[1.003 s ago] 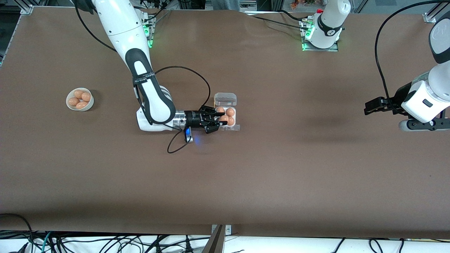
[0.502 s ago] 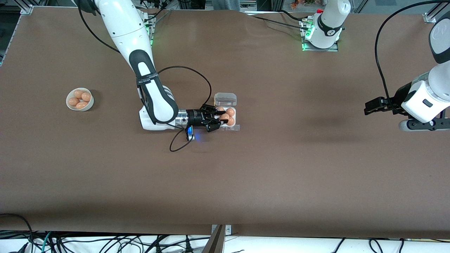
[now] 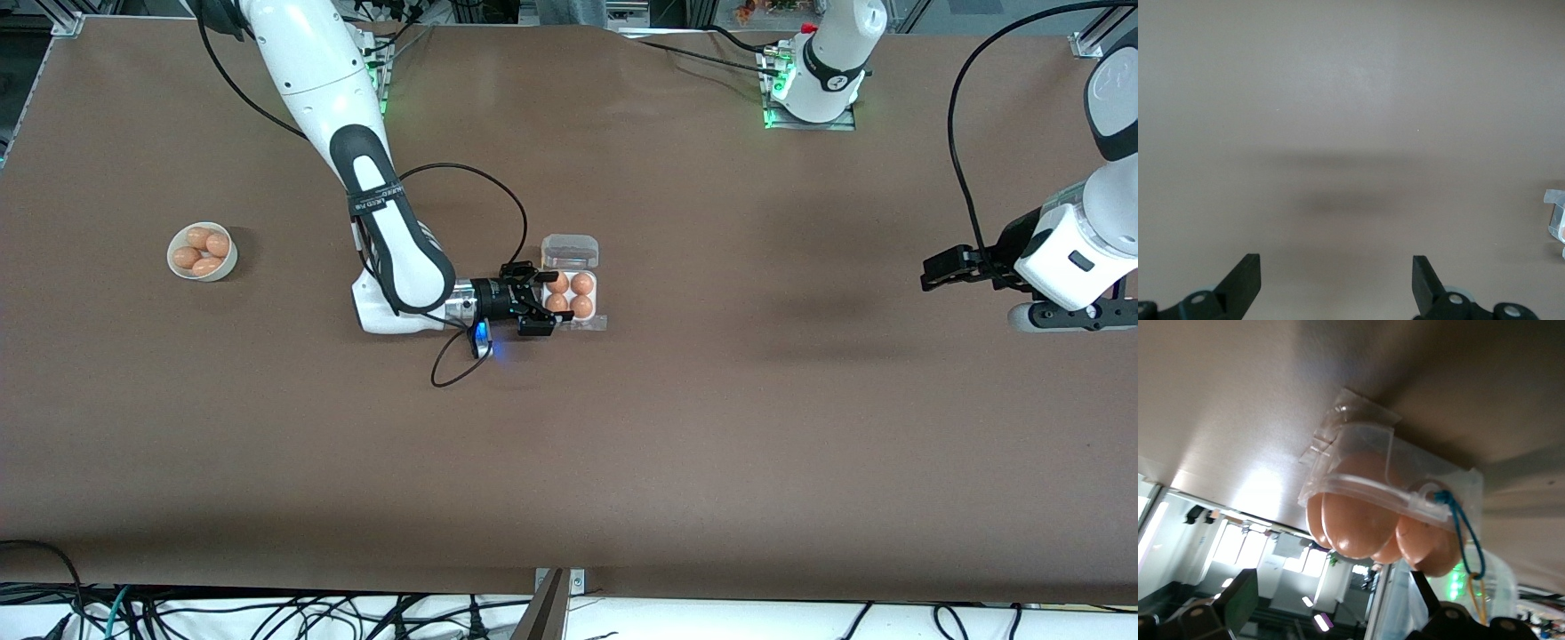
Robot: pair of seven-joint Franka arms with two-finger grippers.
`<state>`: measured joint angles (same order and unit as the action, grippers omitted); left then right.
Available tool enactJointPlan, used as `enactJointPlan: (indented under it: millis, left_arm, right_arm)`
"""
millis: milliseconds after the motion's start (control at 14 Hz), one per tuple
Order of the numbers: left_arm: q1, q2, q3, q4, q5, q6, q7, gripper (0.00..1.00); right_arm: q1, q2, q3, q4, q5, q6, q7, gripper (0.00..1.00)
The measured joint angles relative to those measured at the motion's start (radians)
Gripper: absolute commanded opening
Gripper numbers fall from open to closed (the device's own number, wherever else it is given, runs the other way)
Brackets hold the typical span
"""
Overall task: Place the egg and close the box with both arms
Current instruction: 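Withdraw the right gripper while the left gripper reaches the box lid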
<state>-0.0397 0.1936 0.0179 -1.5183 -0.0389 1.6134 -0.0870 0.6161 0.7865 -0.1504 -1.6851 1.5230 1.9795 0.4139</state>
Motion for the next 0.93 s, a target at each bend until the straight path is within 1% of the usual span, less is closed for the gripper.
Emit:
enactJointPlan:
  millis: [143,287,358,502,573,717,788,932]
  left_arm:
    - [0.0,0.0,-0.001,0.0,0.0,0.0,0.0,1.0]
    - [0.0,0.0,-0.004,0.0,0.0,0.0,0.0,1.0]
    - [-0.001,0.0,-0.008,0.0,0.0,0.0,0.0,1.0]
    - [-0.003,0.0,-0.032,0.001,-0.004,0.0,0.0,1.0]
    - [-0.005,0.0,-0.055,0.002,-0.004,0.0,-0.01,1.0]
    - [-0.009,0.0,-0.115,0.003,-0.007,-0.001,-0.096,1.0]
    - [-0.011,0.0,-0.151,0.003,-0.012,-0.002,-0.154,1.0]
    - [-0.018,0.001,-0.232,0.003,-0.018,-0.003,-0.291,1.0]
  right_arm:
    - [-0.01,-0.016,-0.037,0.021,-0.126,0.002,0.0,1.0]
    - [-0.044,-0.048,-0.054,0.034,-0.271,0.013,0.0,1.0]
    - [-0.067,-0.067,-0.057,0.038,-0.358,0.02,-0.001,1.0]
    - [-0.106,-0.111,-0.058,0.039,-0.573,0.024,-0.008,1.0]
    - [-0.118,-0.132,-0.058,0.039,-0.699,0.03,-0.013,1.0]
    - [-0.135,-0.165,-0.056,0.036,-0.95,0.056,-0.017,1.0]
    - [-0.156,-0.183,-0.046,0.035,-1.071,0.06,-0.024,1.0]
    - [-0.222,-0.238,0.001,0.028,-1.324,0.06,-0.047,1.0]
